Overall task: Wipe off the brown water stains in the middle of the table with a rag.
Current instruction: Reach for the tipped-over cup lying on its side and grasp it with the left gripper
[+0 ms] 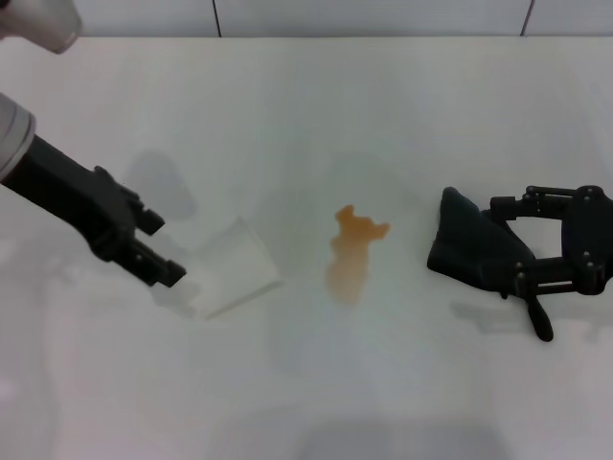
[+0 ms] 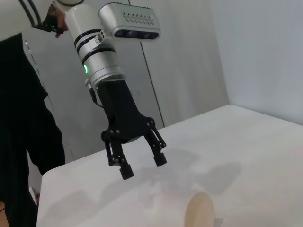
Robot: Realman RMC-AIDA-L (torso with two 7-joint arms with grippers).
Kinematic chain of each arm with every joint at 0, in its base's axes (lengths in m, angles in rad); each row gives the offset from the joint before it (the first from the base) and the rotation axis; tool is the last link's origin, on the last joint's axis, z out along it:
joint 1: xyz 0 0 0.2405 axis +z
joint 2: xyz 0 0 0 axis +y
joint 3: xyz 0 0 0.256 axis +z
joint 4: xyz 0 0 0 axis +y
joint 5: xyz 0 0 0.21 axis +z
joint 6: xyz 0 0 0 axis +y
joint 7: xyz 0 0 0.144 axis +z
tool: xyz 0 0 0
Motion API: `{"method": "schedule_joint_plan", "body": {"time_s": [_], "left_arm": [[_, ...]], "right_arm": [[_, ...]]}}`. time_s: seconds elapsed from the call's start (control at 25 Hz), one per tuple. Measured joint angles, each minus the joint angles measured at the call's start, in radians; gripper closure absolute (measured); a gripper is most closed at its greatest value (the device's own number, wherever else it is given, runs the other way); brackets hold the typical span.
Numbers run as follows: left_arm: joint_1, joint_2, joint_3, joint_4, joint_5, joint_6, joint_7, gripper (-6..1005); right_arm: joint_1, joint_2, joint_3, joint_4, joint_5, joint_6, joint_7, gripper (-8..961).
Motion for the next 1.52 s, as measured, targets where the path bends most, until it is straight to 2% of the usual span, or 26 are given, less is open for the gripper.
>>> {"method": "schedule_joint_plan", "body": {"time_s": [0.16,0.32,0.48,0.76,0.96,1.32,1.52], "left_arm": [[-0.040,0.000,0.000,-0.006,0.081,0.015,-0.008,174],[-0.050,-0.003,0.002,-0.008,0.094,0.010,-0.005,177],[-0.052,-0.030,0.006,-0.018,0.102,-0.021,0.004,180],[-0.053,-0.048,0.009,-0.046,0.105,-0.052,0.012,185],[-0.059,-0.049,0.010,-0.049,0.115,-0.055,0.012,188],[-0.109,-0.050,0.018,-0.068,0.171,-0.049,0.009,195],[-0.109,-0.061,0.022,-0.083,0.181,-0.069,0.017,199]], "right_arm": [[-0.001,0.000,-0.001,0.008,0.010,-0.001,0.000,111],[-0.002,0.000,-0.001,0.016,0.014,-0.001,0.000,111],[-0.005,0.000,-0.002,0.019,0.024,-0.002,-0.003,111],[-0.007,0.000,-0.002,0.020,0.025,-0.005,-0.007,111],[-0.005,0.000,-0.002,0.020,0.025,-0.006,-0.007,111],[-0.005,0.000,-0.002,0.021,0.026,-0.008,-0.009,111],[-0.007,0.000,-0.004,0.022,0.028,-0.015,-0.009,111]]}}
